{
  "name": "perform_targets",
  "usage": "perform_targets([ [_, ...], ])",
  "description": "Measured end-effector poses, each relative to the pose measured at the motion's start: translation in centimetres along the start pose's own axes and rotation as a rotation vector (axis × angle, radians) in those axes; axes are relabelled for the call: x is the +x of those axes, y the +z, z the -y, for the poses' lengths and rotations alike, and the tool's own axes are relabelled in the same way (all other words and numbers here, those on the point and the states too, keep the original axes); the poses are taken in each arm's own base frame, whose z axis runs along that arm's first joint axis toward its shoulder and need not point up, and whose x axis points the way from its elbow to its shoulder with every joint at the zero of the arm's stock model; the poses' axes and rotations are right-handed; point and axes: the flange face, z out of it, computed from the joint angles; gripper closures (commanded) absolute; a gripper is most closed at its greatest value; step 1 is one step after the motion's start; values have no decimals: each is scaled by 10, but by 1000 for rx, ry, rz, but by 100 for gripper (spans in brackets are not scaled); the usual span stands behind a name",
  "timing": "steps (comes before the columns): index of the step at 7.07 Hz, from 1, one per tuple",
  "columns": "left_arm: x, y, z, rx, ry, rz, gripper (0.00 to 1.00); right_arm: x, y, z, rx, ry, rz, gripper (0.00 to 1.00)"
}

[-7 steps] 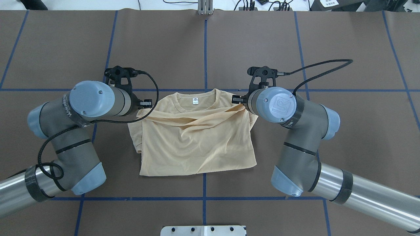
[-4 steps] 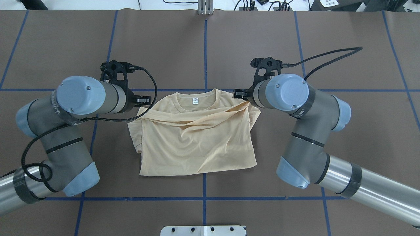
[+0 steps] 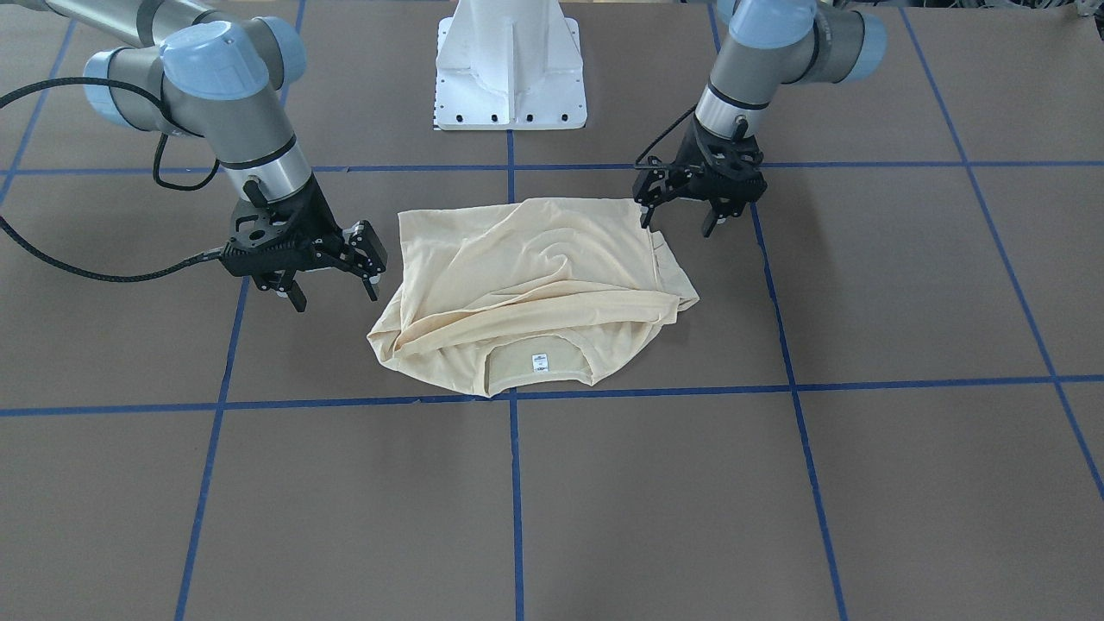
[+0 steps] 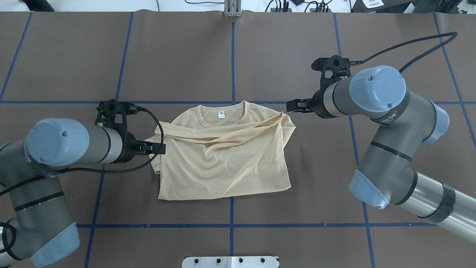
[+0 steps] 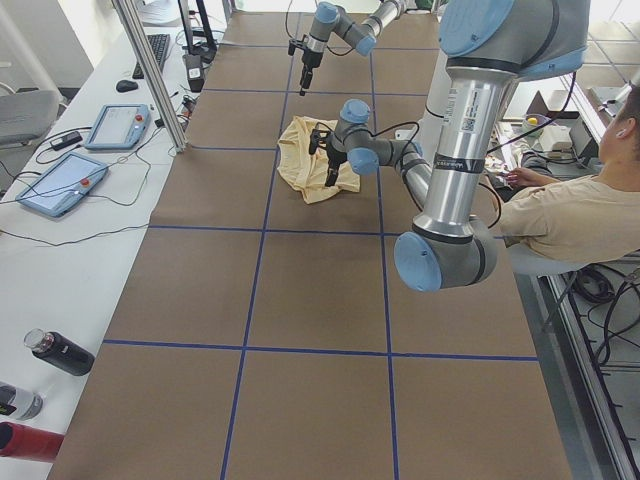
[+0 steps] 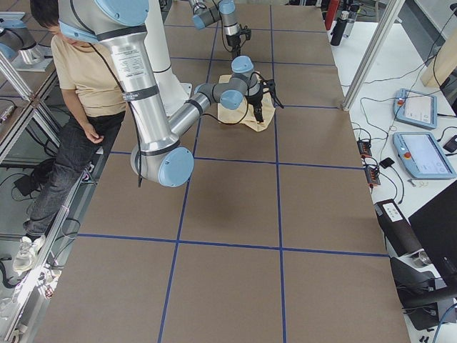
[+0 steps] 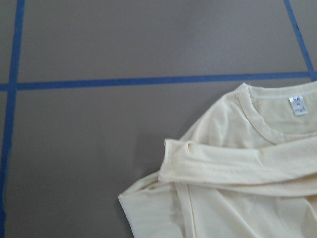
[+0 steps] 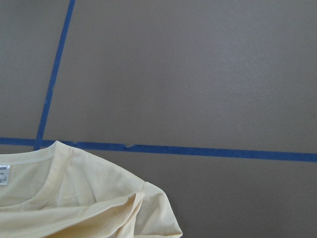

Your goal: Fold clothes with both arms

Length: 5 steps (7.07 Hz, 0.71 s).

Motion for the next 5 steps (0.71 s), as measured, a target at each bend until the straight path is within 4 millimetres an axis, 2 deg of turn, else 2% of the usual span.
perform_targets([
  [1,12,12,-29,-18,-27,0,14,1,0,0,1,0,-1,0],
  [2,18,22,-48,-28,-40,5,19,1,0,0,2,-1,-1,0],
  [3,18,30,-58,-34,-46,17,31,1,0,0,4,-1,-2,0],
  [5,16,41,-63,-40,-48,34,39,1,0,1,5,0,-3,0],
])
